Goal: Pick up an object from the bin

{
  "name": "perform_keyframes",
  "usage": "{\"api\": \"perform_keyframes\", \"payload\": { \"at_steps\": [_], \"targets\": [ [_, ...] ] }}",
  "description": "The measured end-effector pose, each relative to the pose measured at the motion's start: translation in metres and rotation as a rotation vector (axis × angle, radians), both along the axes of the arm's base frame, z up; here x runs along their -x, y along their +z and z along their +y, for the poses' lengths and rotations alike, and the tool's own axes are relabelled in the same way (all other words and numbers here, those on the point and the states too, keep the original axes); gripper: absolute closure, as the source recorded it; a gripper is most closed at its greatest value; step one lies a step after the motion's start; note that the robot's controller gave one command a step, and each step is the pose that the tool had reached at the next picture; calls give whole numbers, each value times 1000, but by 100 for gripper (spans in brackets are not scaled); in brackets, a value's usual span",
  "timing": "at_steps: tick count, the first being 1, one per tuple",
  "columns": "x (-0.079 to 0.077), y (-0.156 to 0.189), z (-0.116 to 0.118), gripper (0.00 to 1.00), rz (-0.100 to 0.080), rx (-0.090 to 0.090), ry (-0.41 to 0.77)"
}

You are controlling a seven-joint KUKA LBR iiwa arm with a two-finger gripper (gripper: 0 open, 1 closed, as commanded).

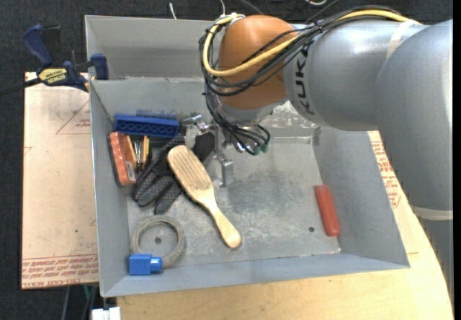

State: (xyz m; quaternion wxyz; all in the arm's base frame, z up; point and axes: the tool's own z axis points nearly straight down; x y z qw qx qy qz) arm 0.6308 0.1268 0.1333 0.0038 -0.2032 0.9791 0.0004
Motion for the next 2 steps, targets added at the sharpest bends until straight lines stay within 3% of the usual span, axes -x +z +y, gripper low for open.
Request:
{"api": "perform_keyframes", "payload": {
  "at_steps": [1, 2],
  "targets": [
    [3, -6, 33, 0, 0, -1, 58],
    [-15, -40, 23, 0, 4, -4, -229]
  ]
}}
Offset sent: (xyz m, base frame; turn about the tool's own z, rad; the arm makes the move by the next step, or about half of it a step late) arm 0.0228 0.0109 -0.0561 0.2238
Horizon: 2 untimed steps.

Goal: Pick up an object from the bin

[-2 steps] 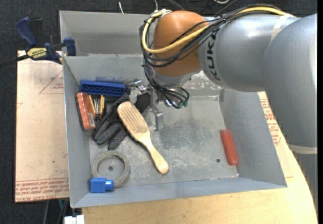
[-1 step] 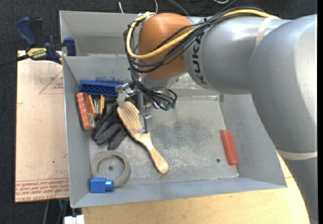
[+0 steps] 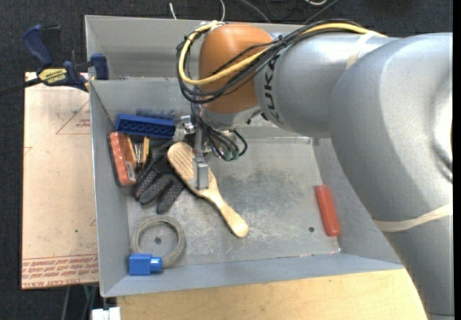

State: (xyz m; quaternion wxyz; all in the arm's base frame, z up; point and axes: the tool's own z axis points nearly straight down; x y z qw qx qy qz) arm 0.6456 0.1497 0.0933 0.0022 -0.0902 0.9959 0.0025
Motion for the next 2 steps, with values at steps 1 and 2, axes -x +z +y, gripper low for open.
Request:
{"api": "perform_keyframes", "payload": {
  "at_steps": [1, 2],
  "targets": [
    [31, -15, 10, 0, -14, -4, -2],
    [23, -18, -9, 0, -1, -4, -97]
  ]
}}
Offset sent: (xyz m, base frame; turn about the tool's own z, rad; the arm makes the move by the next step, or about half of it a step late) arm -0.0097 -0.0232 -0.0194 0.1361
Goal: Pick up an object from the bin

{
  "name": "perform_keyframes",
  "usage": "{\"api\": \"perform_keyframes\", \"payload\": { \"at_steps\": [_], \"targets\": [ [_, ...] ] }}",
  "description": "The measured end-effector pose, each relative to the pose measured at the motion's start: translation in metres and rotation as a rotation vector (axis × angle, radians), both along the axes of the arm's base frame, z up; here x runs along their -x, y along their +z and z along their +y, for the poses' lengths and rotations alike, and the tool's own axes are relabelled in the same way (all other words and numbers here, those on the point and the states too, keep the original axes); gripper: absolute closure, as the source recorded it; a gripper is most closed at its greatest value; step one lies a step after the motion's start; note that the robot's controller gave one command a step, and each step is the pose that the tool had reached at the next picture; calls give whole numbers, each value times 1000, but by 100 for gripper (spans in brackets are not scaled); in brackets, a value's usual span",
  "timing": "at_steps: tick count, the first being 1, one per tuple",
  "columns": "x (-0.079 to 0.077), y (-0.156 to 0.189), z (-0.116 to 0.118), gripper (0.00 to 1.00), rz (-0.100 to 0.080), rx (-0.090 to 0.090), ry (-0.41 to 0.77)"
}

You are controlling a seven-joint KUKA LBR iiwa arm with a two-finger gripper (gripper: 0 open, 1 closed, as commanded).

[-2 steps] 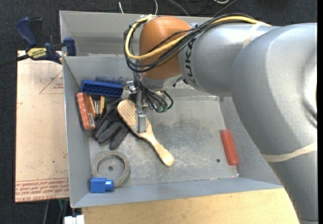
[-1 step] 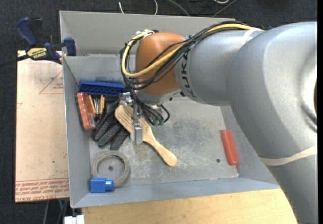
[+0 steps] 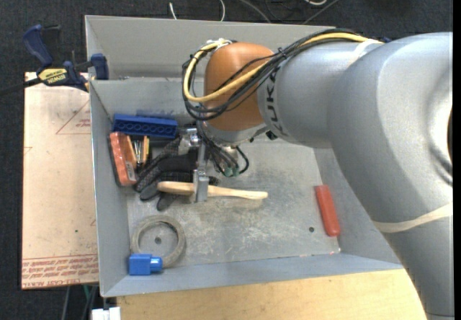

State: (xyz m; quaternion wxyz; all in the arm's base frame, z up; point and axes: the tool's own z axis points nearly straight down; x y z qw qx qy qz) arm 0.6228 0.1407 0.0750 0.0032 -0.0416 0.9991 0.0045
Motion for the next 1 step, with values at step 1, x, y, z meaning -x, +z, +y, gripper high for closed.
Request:
{"api": "perform_keyframes", "payload": {
  "at_steps": [1],
  "targets": [
    [16, -1, -69, 100, -23, -3, 99]
  ]
}}
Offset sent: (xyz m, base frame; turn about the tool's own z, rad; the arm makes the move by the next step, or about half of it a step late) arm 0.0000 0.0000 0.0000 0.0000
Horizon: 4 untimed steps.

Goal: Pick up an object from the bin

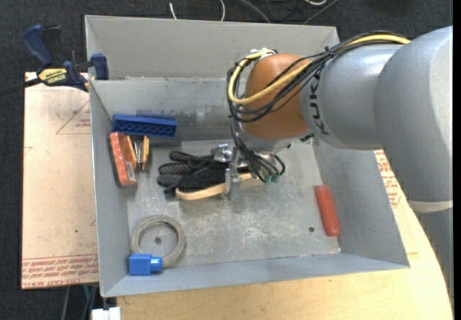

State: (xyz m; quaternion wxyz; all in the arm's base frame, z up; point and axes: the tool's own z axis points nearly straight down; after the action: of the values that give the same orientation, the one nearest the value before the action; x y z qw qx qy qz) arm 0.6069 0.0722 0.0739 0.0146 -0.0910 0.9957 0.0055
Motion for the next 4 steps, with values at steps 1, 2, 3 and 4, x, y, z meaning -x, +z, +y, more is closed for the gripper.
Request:
{"api": "perform_keyframes", "payload": {
  "at_steps": [1, 2, 3, 4],
  "targets": [
    [0, 0, 0, 100, 0, 0, 0],
    [7, 55, 3, 100, 7, 0, 21],
    [5, 117, 3, 100, -1, 0, 23],
    [5, 138, 2, 100, -3, -1, 21]
  ]
}}
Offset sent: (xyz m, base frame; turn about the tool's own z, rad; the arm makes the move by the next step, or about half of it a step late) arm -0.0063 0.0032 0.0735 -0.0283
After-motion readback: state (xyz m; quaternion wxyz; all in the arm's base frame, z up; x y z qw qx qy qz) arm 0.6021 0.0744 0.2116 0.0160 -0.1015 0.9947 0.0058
